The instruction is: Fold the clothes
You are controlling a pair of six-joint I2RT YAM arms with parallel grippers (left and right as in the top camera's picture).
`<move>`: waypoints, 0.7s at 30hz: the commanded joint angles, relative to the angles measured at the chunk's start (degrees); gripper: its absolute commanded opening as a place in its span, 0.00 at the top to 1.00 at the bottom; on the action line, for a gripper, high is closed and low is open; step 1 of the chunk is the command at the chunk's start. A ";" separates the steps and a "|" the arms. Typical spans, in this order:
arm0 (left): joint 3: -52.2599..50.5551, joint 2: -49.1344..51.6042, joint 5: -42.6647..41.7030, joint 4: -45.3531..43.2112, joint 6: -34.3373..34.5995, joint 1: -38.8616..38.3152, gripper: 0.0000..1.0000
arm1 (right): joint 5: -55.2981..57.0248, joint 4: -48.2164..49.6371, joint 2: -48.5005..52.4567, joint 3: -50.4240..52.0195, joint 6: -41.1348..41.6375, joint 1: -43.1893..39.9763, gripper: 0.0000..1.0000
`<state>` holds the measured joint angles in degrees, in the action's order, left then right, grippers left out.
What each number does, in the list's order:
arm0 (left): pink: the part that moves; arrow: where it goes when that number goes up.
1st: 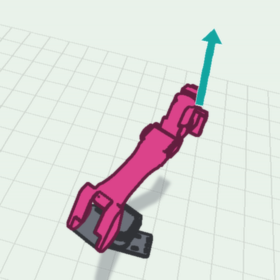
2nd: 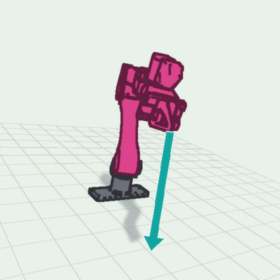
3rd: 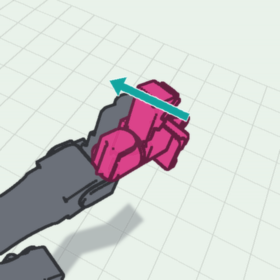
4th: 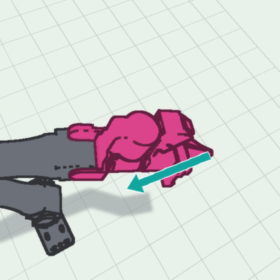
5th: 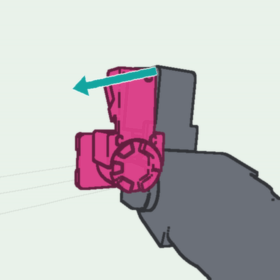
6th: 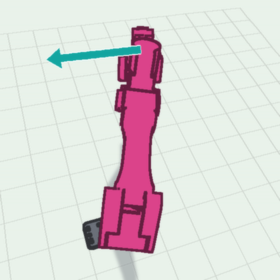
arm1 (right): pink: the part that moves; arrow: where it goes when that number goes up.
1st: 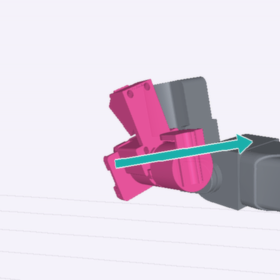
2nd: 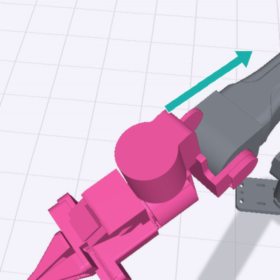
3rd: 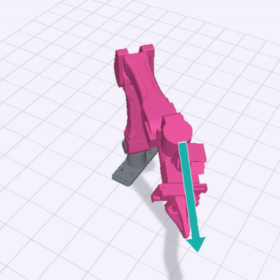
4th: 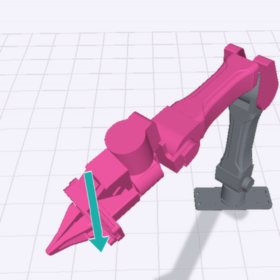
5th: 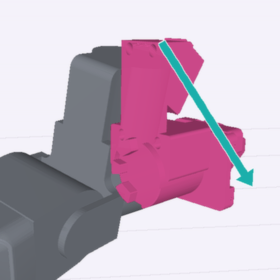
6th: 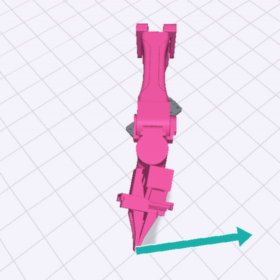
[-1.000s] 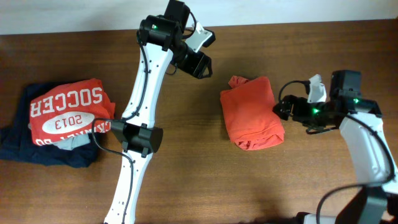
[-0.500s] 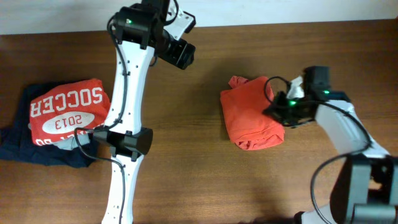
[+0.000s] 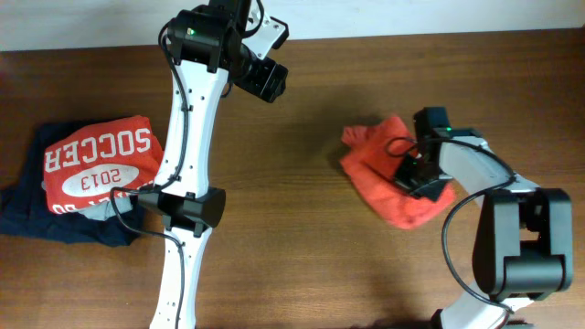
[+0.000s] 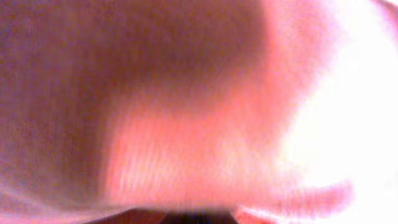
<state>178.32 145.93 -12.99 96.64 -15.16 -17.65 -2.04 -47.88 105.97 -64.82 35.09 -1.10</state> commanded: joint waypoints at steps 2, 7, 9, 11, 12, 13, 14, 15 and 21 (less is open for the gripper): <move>-0.04 -0.90 0.37 0.04 0.17 -0.15 0.17 | 27.87 -1.81 2.08 0.98 -4.85 -5.46 0.96; -0.13 -0.81 -6.97 -0.52 0.13 -0.20 0.13 | 20.37 -4.04 0.22 -4.02 -10.40 -6.05 0.96; -0.17 -0.20 -13.27 -2.03 -0.07 -0.31 0.09 | 12.33 -4.79 -3.32 -6.67 -14.34 -6.05 0.96; -0.17 0.72 -16.98 -3.17 -1.70 -0.76 0.07 | 7.96 -6.71 -8.11 -8.72 -14.23 -6.38 0.96; -0.17 2.47 -20.94 -4.02 -2.43 -1.81 0.06 | 6.01 -8.13 -10.51 -9.46 -13.11 -6.82 0.96; -0.17 2.97 -21.97 -4.17 -2.49 -2.16 0.06 | 5.14 -8.79 -11.72 -9.66 -12.39 -7.15 0.96; -0.17 4.79 -23.82 -4.66 -2.49 -3.37 0.06 | 3.43 -10.12 -13.90 -9.73 -10.51 -8.09 0.96; -0.17 5.99 -25.00 -4.90 -2.49 -4.28 0.05 | 1.97 -10.97 -14.99 -9.73 -9.31 -8.87 0.95; -0.17 15.30 -30.27 -8.24 -4.00 -11.26 0.01 | -9.51 -14.14 -15.26 -9.11 -7.17 -16.22 0.64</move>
<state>178.30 156.16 -37.85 90.26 -17.17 -25.43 -4.73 -61.34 89.30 -74.24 26.46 -14.61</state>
